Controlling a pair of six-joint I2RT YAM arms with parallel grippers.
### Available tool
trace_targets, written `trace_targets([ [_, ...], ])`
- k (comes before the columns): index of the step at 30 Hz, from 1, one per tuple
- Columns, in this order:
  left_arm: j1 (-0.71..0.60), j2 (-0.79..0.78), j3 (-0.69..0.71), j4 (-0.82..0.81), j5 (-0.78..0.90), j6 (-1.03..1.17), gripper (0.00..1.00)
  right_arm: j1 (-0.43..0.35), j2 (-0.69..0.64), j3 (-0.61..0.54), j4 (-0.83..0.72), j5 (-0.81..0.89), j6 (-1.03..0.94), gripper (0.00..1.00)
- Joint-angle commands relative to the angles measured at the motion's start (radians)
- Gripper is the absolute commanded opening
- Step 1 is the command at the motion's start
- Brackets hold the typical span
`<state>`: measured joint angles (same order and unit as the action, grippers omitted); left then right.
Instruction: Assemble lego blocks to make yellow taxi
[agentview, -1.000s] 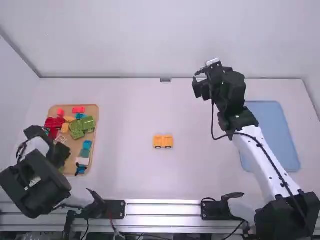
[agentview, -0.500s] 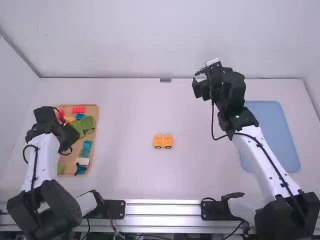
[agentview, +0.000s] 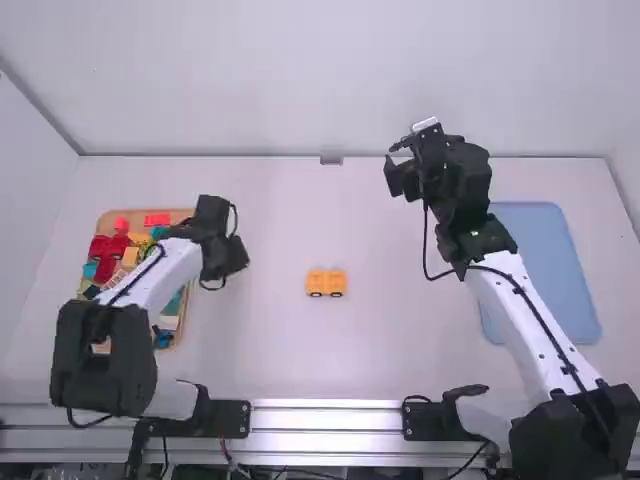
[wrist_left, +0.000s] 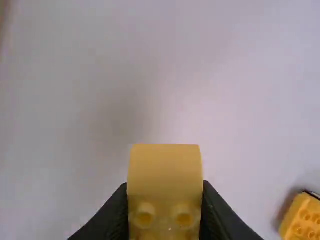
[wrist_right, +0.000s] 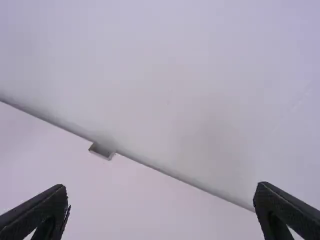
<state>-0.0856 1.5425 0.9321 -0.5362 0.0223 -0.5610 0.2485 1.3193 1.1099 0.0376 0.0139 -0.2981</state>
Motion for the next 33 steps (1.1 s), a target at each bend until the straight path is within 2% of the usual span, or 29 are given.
trace_targets([
  [1,-0.054,0.057,0.051,-0.004,-0.013,-0.100,0.02,0.001,0.003,0.041,0.000,0.002,0.001,0.98],
  [10,-0.164,0.144,0.149,0.000,-0.016,-0.246,0.02,0.001,0.003,0.040,-0.001,0.002,0.003,0.99],
  [14,-0.156,0.144,0.142,0.013,0.019,-0.443,0.02,0.001,0.003,0.037,0.000,0.003,0.002,0.99],
  [17,-0.157,0.144,0.140,-0.039,0.084,-0.684,0.02,0.001,0.003,0.031,0.000,0.003,0.002,0.99],
  [33,-0.225,0.193,0.140,-0.019,0.079,-1.115,0.03,-0.019,0.003,-0.006,0.030,0.002,0.005,0.99],
])
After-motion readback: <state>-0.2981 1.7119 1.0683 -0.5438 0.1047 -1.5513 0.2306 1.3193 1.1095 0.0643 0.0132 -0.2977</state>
